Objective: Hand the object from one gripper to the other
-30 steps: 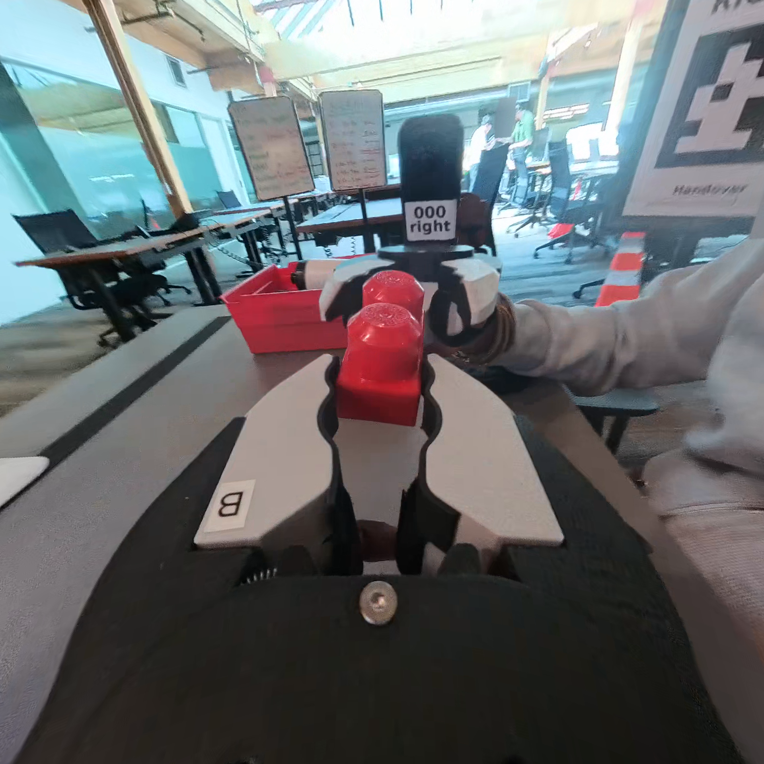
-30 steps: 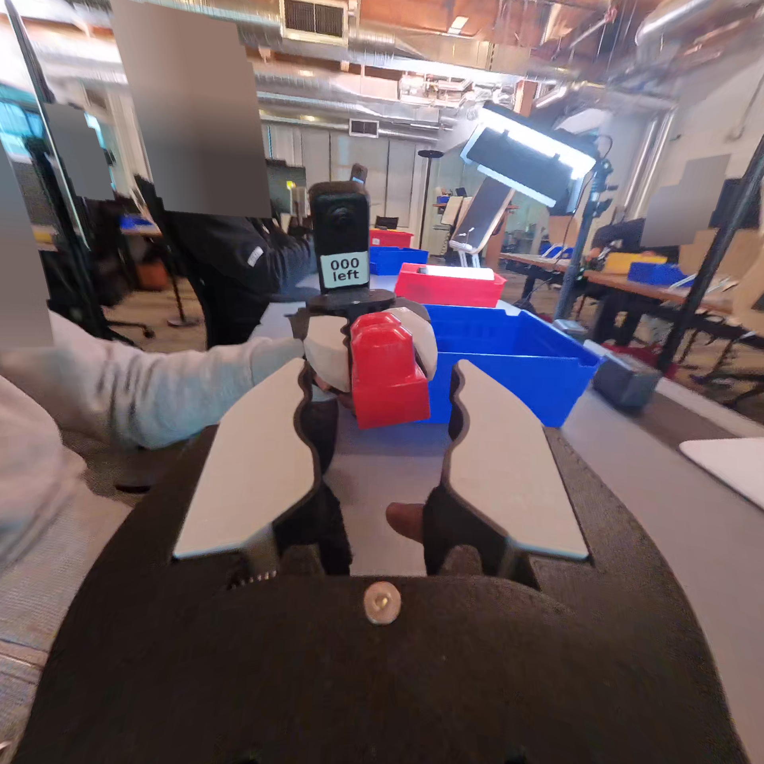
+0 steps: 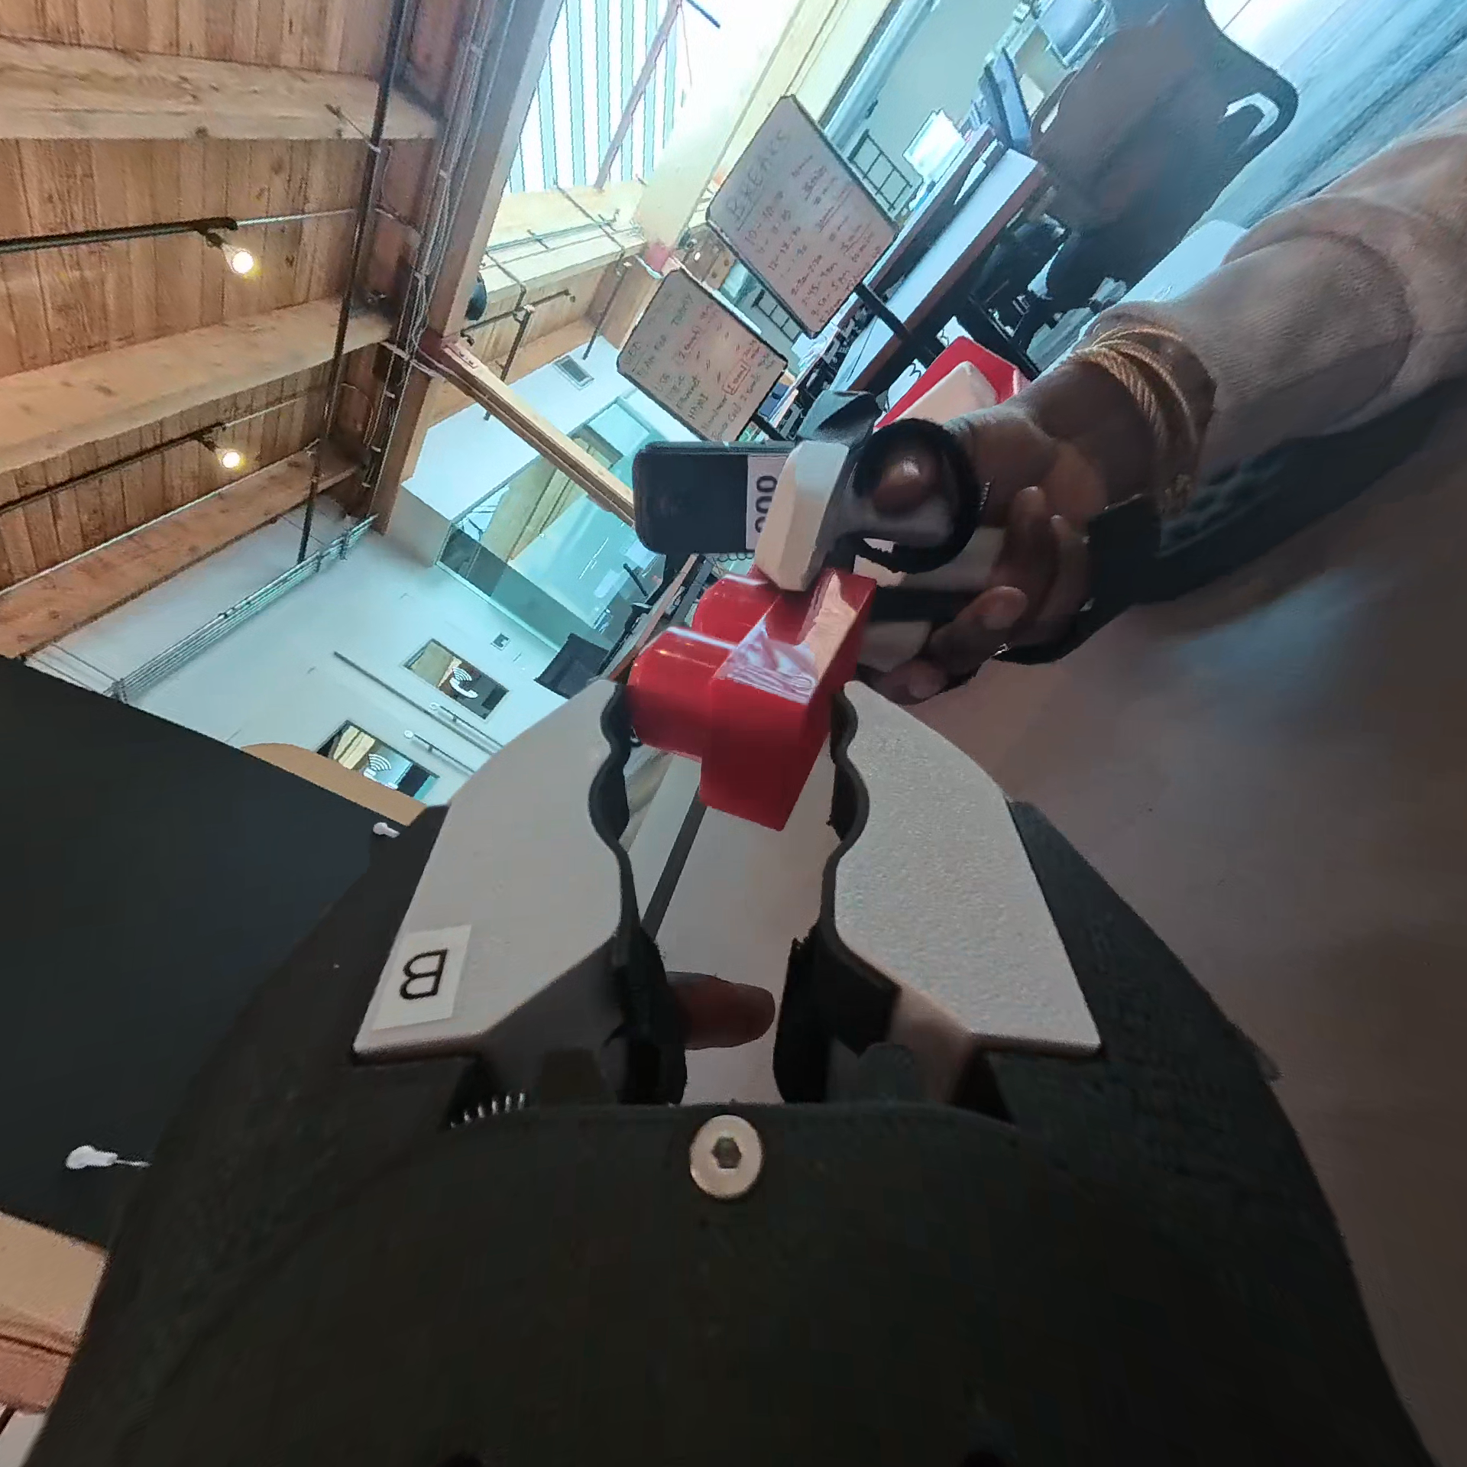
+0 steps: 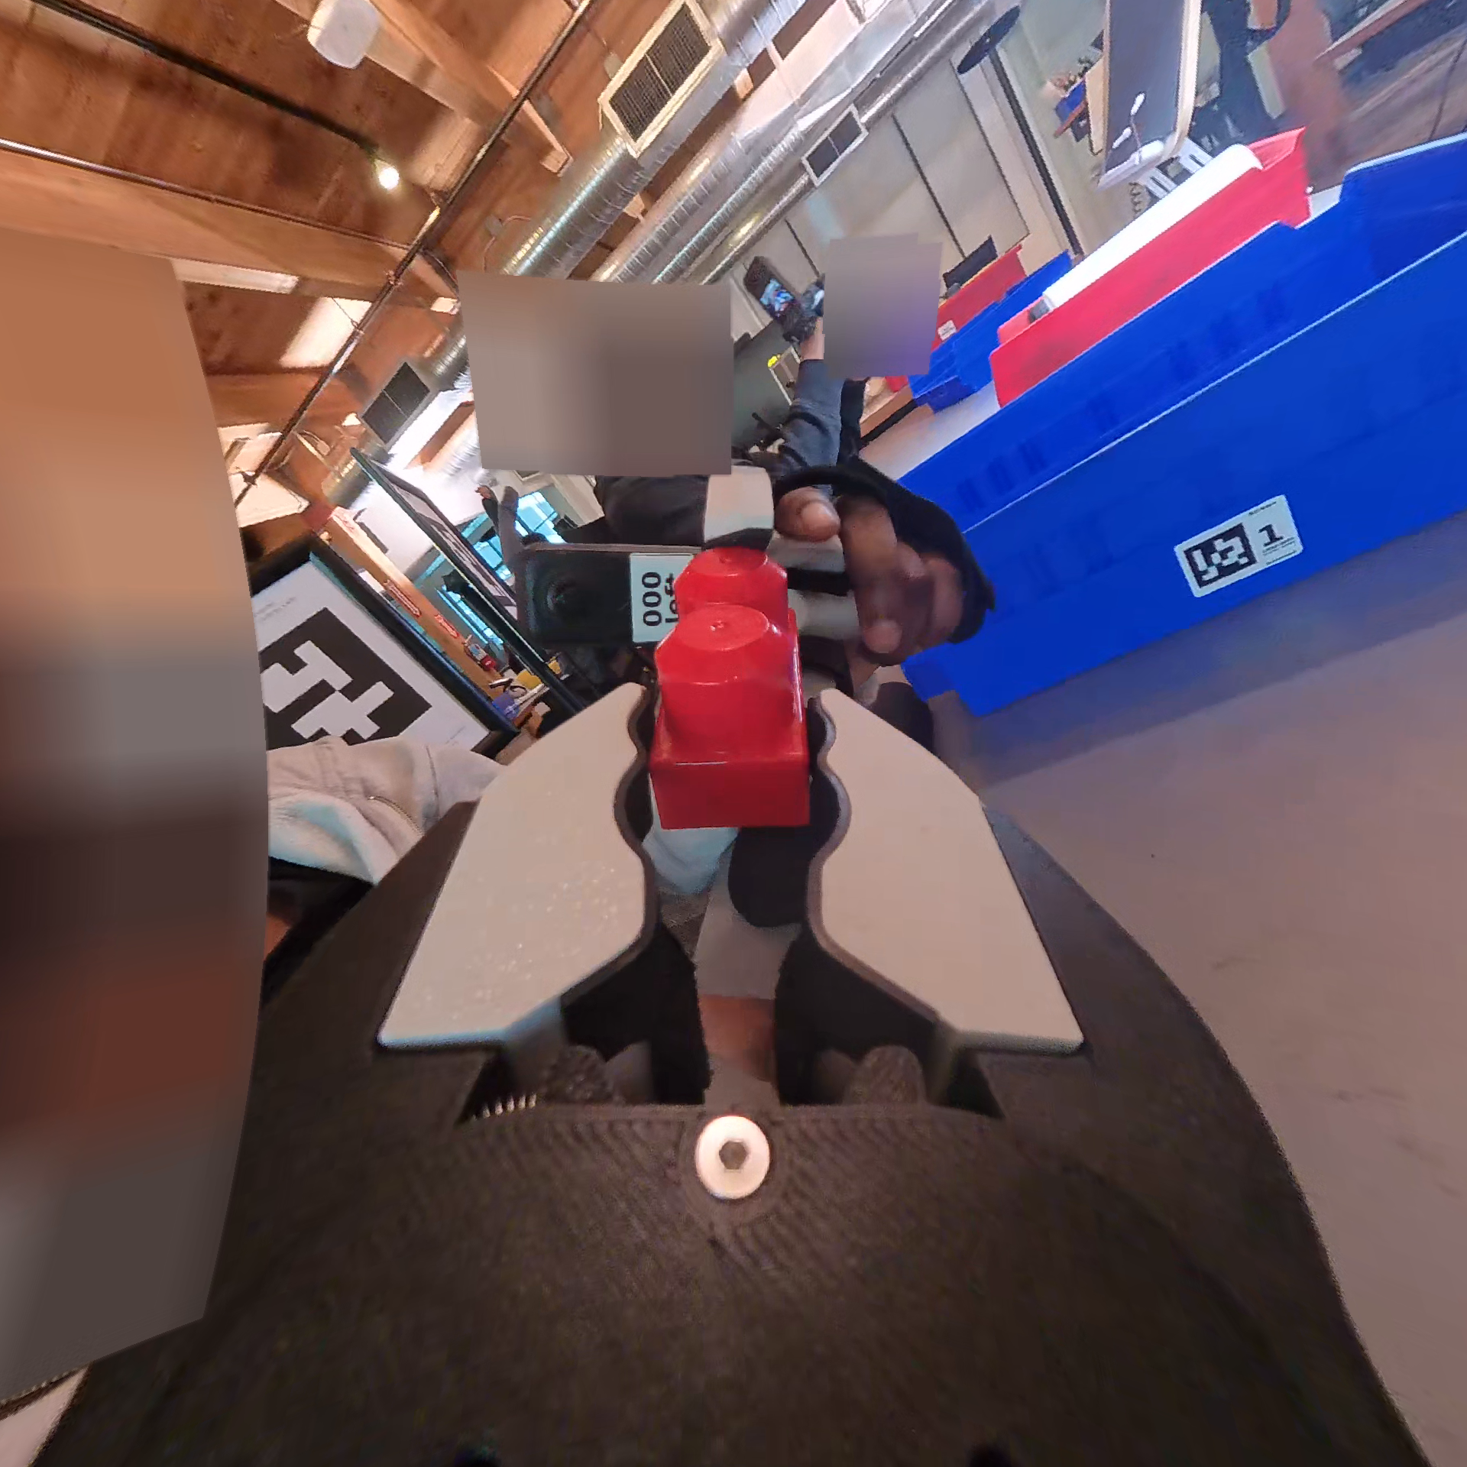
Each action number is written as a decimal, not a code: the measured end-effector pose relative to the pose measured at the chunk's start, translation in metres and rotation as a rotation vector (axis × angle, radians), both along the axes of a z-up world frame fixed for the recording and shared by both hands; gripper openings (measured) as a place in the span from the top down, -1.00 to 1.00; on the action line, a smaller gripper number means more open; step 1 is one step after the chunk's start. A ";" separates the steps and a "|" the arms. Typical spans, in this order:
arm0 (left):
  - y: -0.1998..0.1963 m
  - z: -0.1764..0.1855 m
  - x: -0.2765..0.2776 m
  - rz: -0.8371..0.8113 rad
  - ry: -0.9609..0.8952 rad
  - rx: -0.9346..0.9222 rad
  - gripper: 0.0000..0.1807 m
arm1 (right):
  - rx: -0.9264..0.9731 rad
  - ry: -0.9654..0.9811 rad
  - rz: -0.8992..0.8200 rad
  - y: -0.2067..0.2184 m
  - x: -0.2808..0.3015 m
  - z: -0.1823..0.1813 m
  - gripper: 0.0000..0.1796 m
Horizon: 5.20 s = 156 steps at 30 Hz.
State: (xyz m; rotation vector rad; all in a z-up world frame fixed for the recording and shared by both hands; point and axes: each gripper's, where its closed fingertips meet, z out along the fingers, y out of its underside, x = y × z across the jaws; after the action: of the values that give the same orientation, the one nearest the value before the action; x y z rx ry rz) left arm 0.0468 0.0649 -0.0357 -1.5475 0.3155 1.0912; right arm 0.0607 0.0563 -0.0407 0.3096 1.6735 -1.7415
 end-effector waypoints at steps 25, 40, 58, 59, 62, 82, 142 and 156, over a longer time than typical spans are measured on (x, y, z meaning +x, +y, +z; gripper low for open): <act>0.002 -0.006 0.023 -0.289 -0.450 0.059 0.47 | -0.081 1.106 -0.336 -0.008 0.014 0.001 0.27; -0.004 0.018 0.023 -0.291 -0.301 0.215 0.16 | -0.121 0.760 -0.292 0.001 0.007 0.019 0.47; 0.008 -0.007 0.014 -0.093 0.006 -0.042 0.59 | 0.021 -0.088 0.078 -0.002 0.005 -0.002 0.48; 0.008 -0.007 0.014 -0.094 -0.002 -0.038 0.59 | 0.019 -0.095 0.080 -0.002 0.005 -0.002 0.47; 0.007 -0.005 0.015 -0.115 -0.098 -0.017 0.60 | 0.003 -0.018 0.063 -0.003 0.006 -0.002 0.49; 0.005 0.004 0.029 -0.394 -0.586 0.185 0.59 | -0.141 0.829 -0.284 -0.001 0.013 0.015 0.59; 0.002 -0.005 0.000 0.017 0.055 -0.046 0.48 | -0.041 0.109 -0.040 0.003 -0.001 0.009 0.51; -0.002 -0.007 0.006 -0.130 -0.359 0.041 0.59 | -0.103 0.431 -0.169 0.001 0.000 0.015 0.21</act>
State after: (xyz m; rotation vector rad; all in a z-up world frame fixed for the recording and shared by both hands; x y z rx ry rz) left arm 0.0528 0.0633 -0.0428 -1.6271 0.1446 0.6979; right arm 0.0611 0.0578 -0.0259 0.0264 1.8875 -2.1264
